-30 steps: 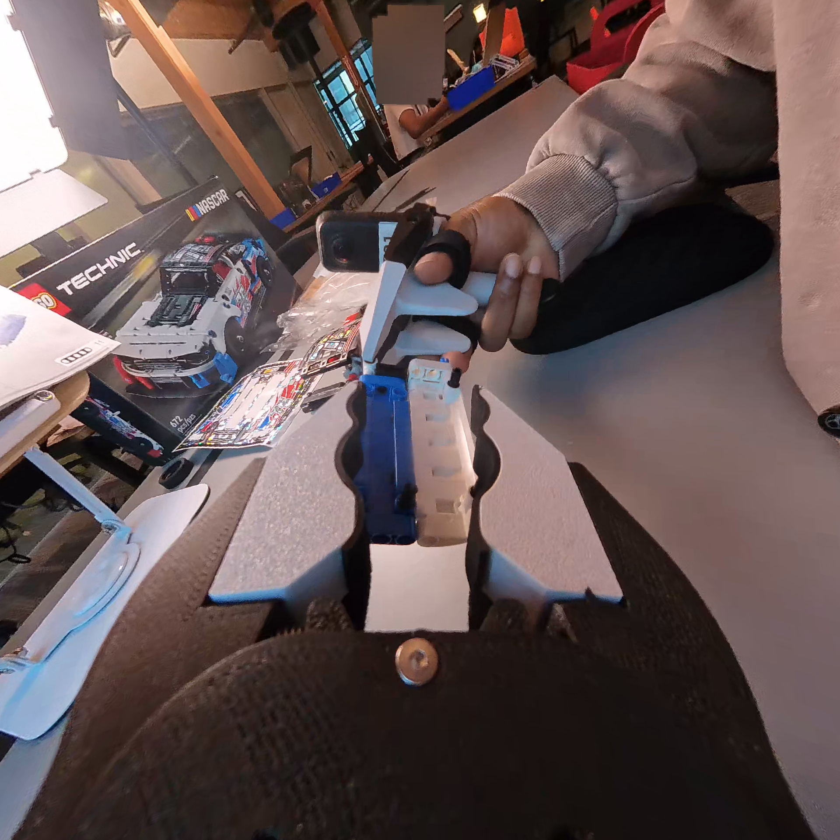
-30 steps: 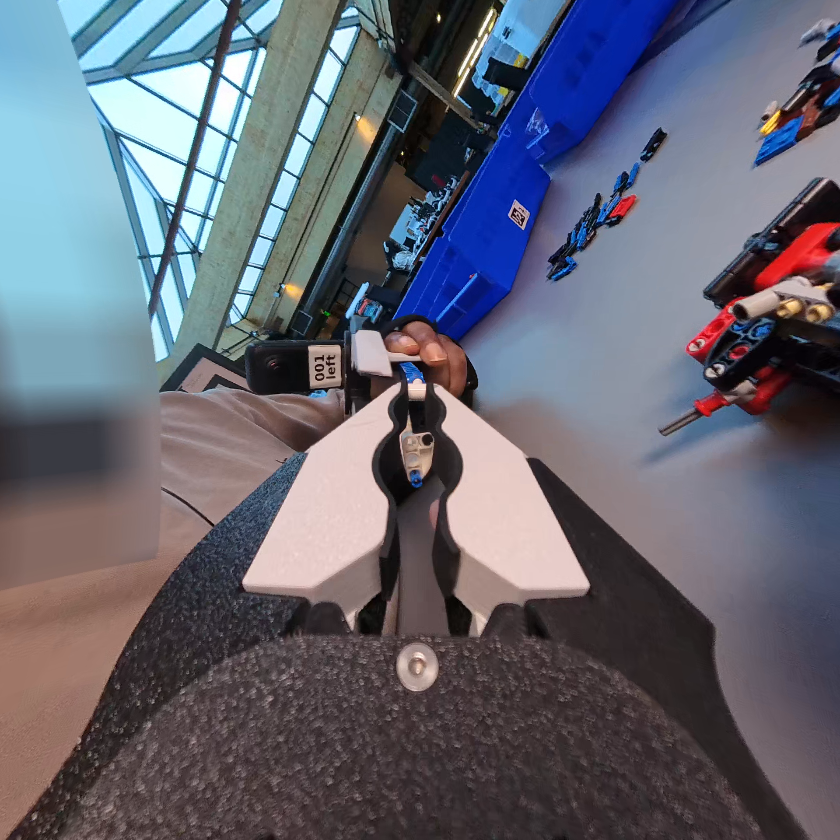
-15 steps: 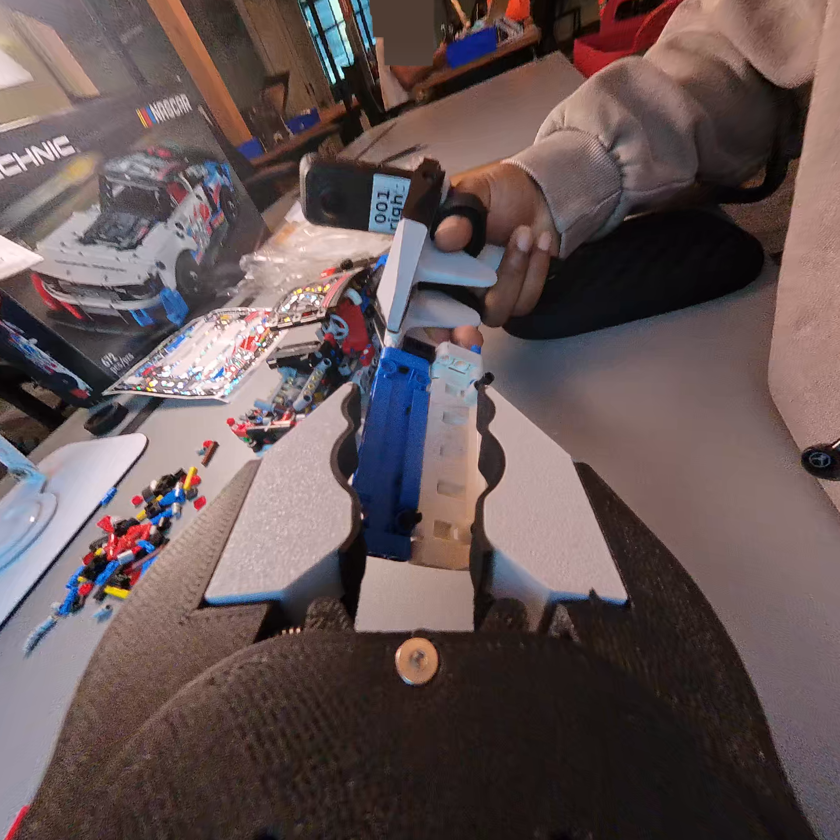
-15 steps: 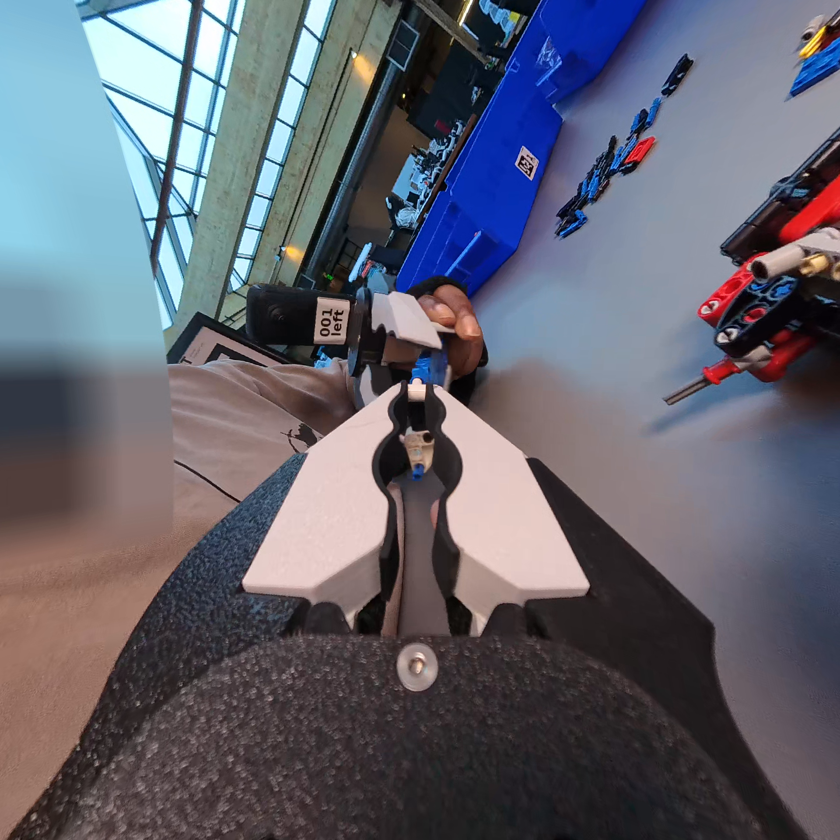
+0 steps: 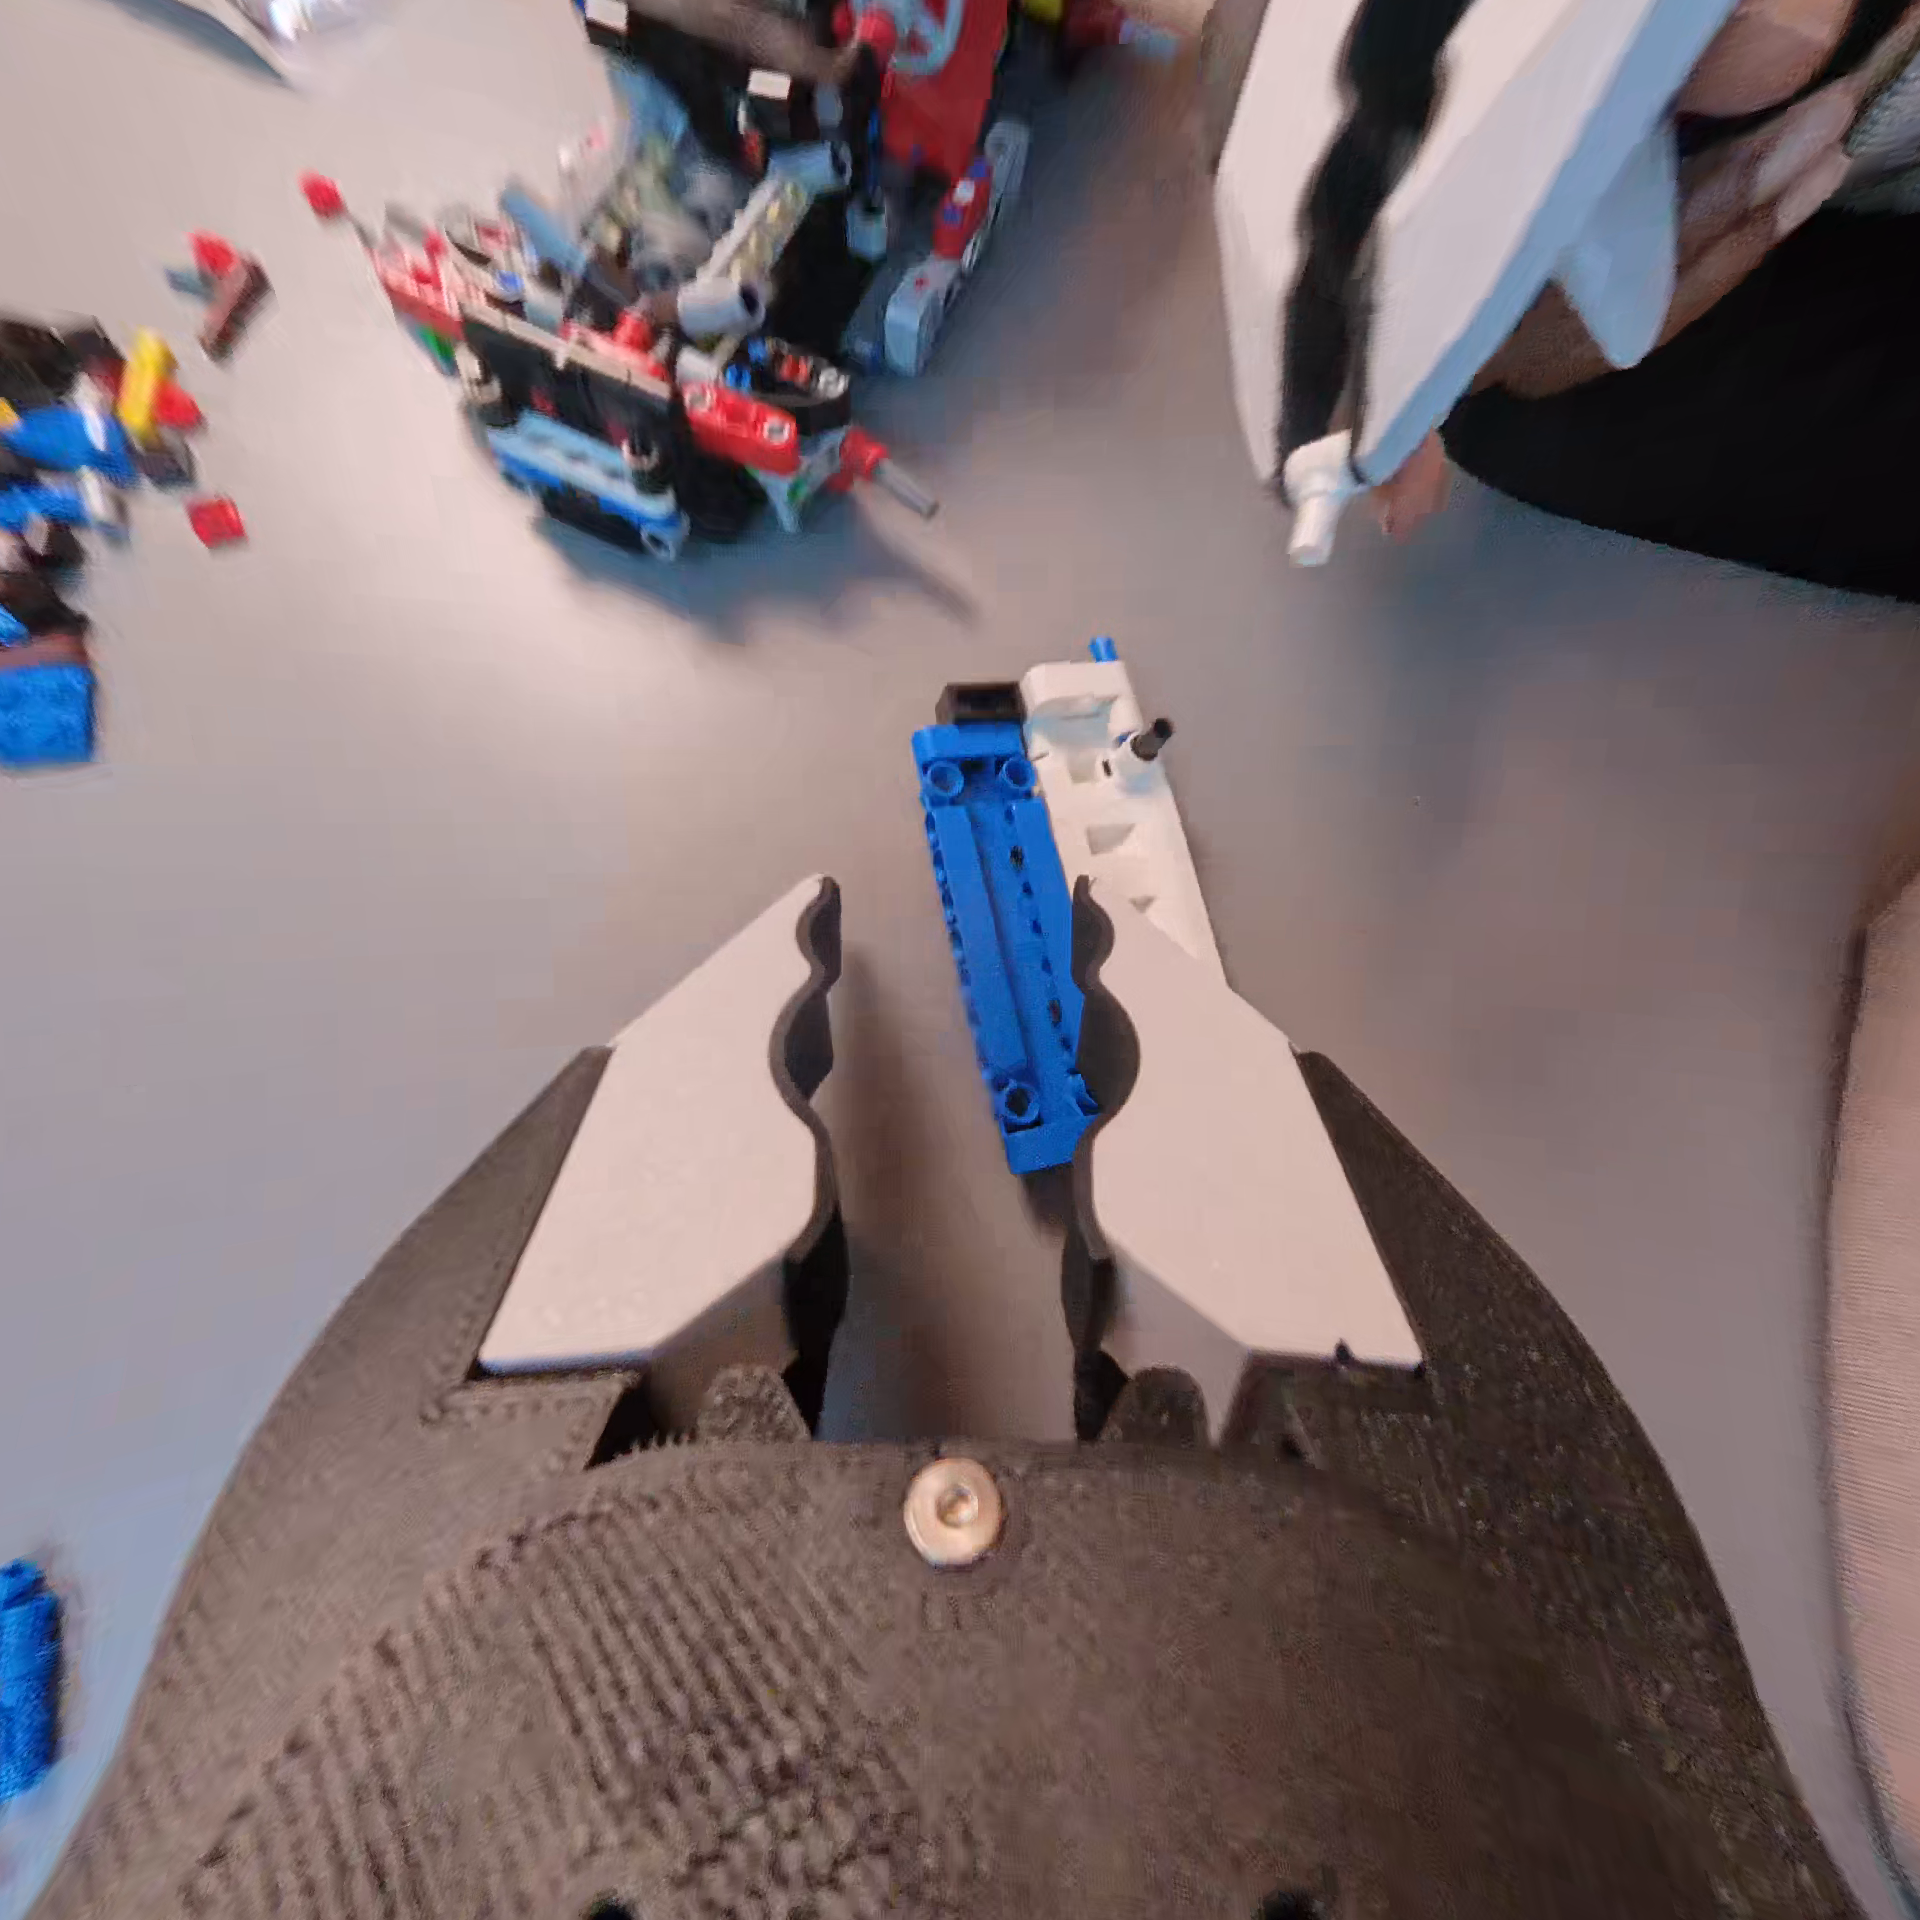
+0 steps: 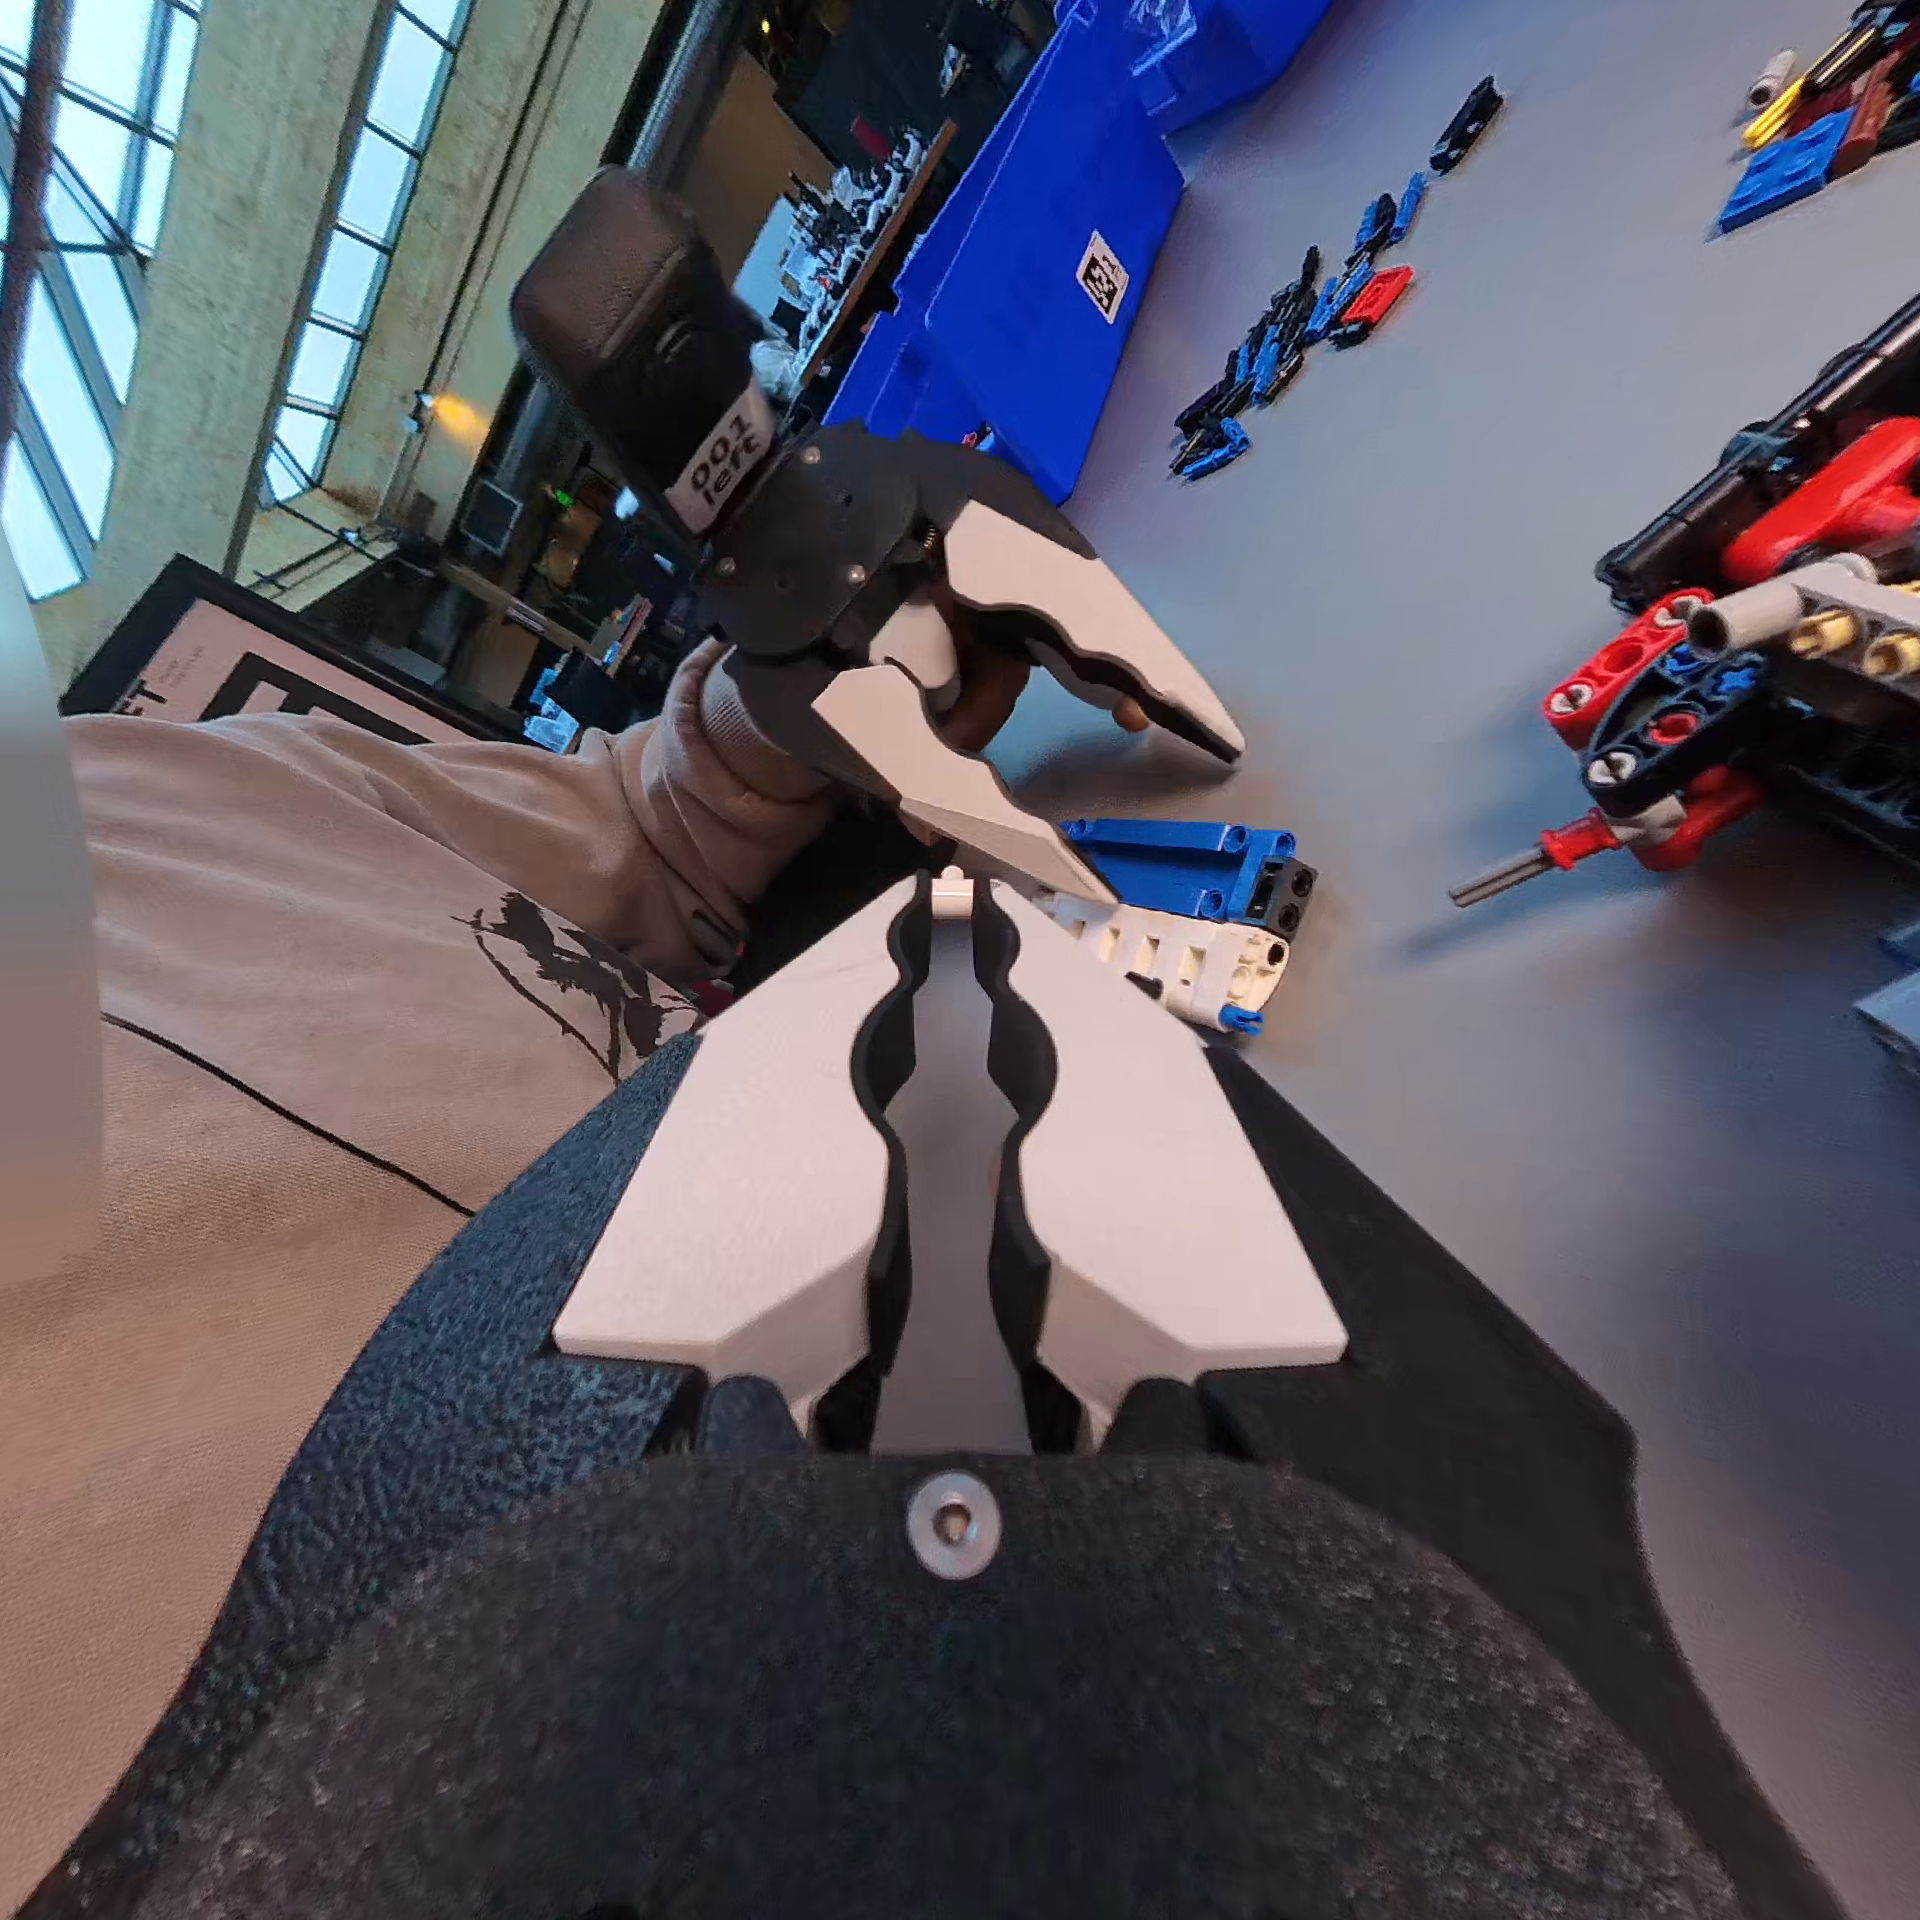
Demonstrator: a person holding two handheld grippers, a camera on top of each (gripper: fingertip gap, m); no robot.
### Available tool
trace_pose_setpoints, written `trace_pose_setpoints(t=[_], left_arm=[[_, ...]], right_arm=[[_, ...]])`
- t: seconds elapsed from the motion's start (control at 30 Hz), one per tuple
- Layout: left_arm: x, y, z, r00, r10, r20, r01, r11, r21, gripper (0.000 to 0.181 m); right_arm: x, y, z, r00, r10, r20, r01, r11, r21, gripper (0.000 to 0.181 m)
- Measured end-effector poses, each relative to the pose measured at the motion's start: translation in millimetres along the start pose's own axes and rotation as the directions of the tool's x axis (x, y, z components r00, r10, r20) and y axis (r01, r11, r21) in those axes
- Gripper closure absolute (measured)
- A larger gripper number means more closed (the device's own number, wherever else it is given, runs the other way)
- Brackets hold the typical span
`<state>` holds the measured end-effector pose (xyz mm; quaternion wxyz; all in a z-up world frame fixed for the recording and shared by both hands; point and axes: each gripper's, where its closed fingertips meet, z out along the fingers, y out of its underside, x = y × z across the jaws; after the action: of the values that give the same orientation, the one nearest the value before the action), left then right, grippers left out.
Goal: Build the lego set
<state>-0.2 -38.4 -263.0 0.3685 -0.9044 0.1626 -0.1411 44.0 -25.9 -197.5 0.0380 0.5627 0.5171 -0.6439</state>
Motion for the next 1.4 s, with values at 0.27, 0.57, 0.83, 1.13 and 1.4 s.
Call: trace_pose_setpoints(t=[0.27, 0.57, 0.83, 1.13, 1.4], left_arm=[[14.3, 9.5, 1.4, 0.995, -0.049, -0.082, 0.029, 0.972, -0.234, 0.151], [32.8, -1.6, 3.6, 0.975, 0.049, -0.217, -0.076, 0.990, -0.117, 0.166], [32.8, -35.7, -10.1, 0.957, 0.291, -0.008, -0.281, 0.930, 0.237, 0.174], [27.6, -41.9, -16.1, 0.915, 0.373, 0.153, -0.402, 0.873, 0.276, 0.175], [28.7, -41.7, -15.5, 0.916, 0.371, 0.154, -0.400, 0.876, 0.269, 0.175]], right_arm=[[8.6, -5.3, -7.8, 0.996, -0.064, -0.058, 0.065, 0.997, 0.028, 0.176], [10.1, -12.4, -10.4, 0.989, -0.137, -0.065, 0.140, 0.989, 0.049, 0.176], [10.0, -11.6, -17.6, 0.967, -0.240, -0.087, 0.242, 0.970, 0.012, 0.176], [8.1, -7.7, -17.8, 0.941, -0.322, -0.098, 0.322, 0.947, -0.024, 0.176], [10.3, -5.7, -16.2, 0.945, -0.313, -0.098, 0.311, 0.950, -0.038, 0.176]])
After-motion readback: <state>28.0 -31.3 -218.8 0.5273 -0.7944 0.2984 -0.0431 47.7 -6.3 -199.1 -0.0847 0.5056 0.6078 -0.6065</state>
